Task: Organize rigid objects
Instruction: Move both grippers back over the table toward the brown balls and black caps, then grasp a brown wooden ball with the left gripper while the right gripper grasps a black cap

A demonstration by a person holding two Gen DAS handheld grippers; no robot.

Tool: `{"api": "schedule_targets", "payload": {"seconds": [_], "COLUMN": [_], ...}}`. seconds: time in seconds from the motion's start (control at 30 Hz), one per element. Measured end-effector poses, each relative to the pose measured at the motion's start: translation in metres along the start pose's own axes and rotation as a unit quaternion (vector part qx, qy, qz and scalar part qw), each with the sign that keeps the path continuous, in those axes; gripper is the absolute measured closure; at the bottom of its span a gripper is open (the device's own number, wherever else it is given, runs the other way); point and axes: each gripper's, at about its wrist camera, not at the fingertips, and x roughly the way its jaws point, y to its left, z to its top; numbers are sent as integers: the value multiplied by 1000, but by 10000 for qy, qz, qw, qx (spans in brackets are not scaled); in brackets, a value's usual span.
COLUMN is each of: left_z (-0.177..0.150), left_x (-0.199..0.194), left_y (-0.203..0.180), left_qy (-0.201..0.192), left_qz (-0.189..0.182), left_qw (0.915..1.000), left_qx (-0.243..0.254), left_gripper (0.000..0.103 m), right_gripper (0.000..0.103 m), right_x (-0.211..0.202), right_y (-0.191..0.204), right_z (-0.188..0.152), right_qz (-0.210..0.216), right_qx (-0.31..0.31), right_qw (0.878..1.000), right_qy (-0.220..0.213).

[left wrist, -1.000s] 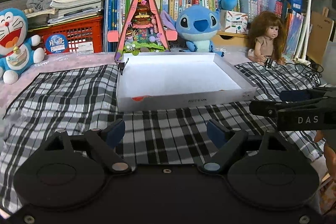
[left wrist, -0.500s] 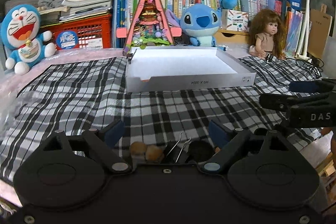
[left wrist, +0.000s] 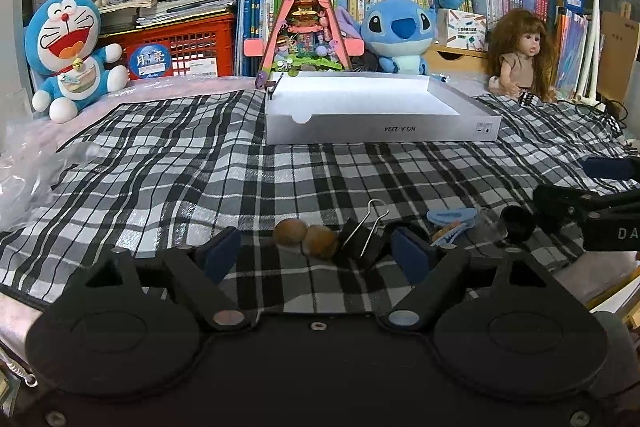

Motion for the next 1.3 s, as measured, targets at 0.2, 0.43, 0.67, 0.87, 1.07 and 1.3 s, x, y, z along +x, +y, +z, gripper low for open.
{"api": "schedule_targets", "payload": {"seconds": [0.2,0.43,0.67,0.87,1.07,1.3], "left_z": [-2,-2,0,0,1,2], "left_x": [-2,3,15,24,28,22], "left_y": [2,-2,-7,-11,-11,-14], "left_qy": [77,137,176,49,-1,-50], "left_qz": [-84,-136,-169,-1,-12,-58], "left_qw": [9999,9998,9997,9998,9999,9997], "left_qx": [22,112,102,199,153,244], "left_gripper": [61,78,78,72,87,87], "right_gripper": [8,41,53,50,65,66], "right_x": [-7,-12,-8,4,9,4], "right_y": [-4,-5,-1,-10,-6,2], "right_z": [-9,-12,-20,-23,-21,-19], "right_qz": [-47,12,66,92,107,179], "right_qx": [-15,-51,-71,202,178,129], "right_qw": [10000,9999,9994,9985,9988,9991], "right_qy": [30,105,328,504,451,355]}}
